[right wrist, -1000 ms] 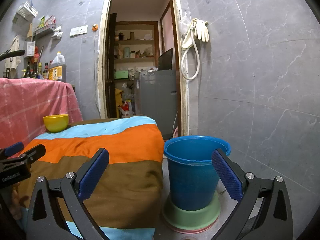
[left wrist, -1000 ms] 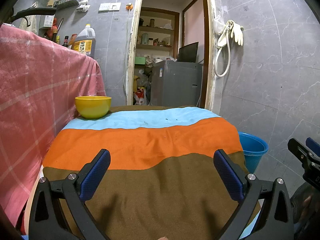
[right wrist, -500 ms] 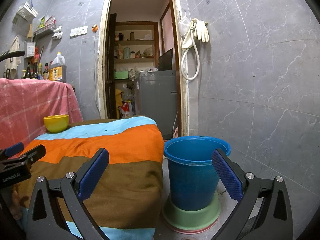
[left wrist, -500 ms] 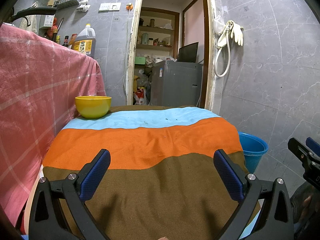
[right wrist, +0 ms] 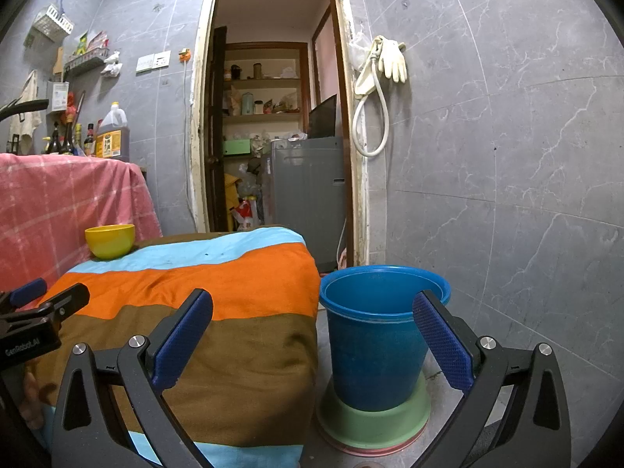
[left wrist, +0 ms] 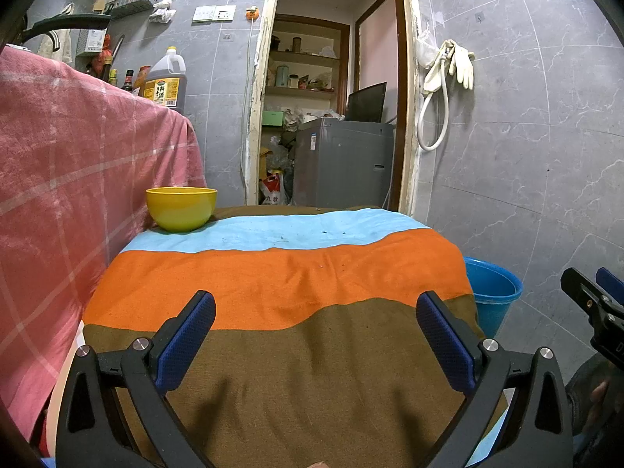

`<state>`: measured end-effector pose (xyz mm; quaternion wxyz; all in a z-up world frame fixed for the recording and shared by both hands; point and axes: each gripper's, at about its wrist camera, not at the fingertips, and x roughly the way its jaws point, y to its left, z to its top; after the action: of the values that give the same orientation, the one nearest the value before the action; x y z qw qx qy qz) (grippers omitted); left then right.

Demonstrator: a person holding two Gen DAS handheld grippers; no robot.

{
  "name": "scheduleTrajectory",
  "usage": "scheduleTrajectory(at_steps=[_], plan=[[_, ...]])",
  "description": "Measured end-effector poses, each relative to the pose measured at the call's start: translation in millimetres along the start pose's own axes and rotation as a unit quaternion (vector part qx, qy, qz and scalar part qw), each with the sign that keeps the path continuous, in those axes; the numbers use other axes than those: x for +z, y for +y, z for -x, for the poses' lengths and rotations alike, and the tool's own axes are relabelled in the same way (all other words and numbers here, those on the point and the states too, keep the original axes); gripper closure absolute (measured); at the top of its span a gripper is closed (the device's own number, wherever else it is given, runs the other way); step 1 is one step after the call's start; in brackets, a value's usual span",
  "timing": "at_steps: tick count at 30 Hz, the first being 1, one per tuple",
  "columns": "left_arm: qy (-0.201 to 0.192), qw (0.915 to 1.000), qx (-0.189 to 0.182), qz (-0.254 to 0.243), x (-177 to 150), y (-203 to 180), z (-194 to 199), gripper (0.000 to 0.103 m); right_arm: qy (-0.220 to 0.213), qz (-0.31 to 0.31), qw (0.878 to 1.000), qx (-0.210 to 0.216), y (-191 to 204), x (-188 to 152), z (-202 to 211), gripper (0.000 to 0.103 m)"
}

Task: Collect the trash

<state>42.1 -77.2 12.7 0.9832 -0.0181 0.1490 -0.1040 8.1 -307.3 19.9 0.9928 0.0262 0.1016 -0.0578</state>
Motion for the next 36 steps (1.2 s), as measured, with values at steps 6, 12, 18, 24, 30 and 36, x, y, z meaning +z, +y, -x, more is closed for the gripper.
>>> scheduleTrajectory(at_steps=[6,12,18,24,30,36], plan=[[0.0,1.0,0.0,0.0,-0.1,-1.2,0.0,0.002,0.0,0.0,1.0,0.0,1.5,0.1,0.3,0.0],[0.0,1.0,0.001,0.0,-0.2,-3.1,-0.1,0.002,0.0,0.0,1.0,0.0,1.5,0.1,0.3,0.0],[0.0,1.0,0.001,0.001,-0.2,-2.6,0.0,0.002,0.0,0.0,1.0,0.0,1.7,-0.1,0.3,0.0],[0.0,1.0,0.001,0.0,-0.2,-3.2,0.1,0.002,0.0,0.0,1.0,0.0,1.8,-0.2,0.3,0.0],[0.0,1.0,0.001,0.0,-0.2,-3.4,0.1,0.002,0.0,0.0,1.0,0.0,2.1,-0.3,0.3,0.0],[0.0,1.0,0.001,0.001,-0.2,-3.9,0.1,0.002,0.0,0.0,1.0,0.0,2.2,-0.4,0.3,0.0]])
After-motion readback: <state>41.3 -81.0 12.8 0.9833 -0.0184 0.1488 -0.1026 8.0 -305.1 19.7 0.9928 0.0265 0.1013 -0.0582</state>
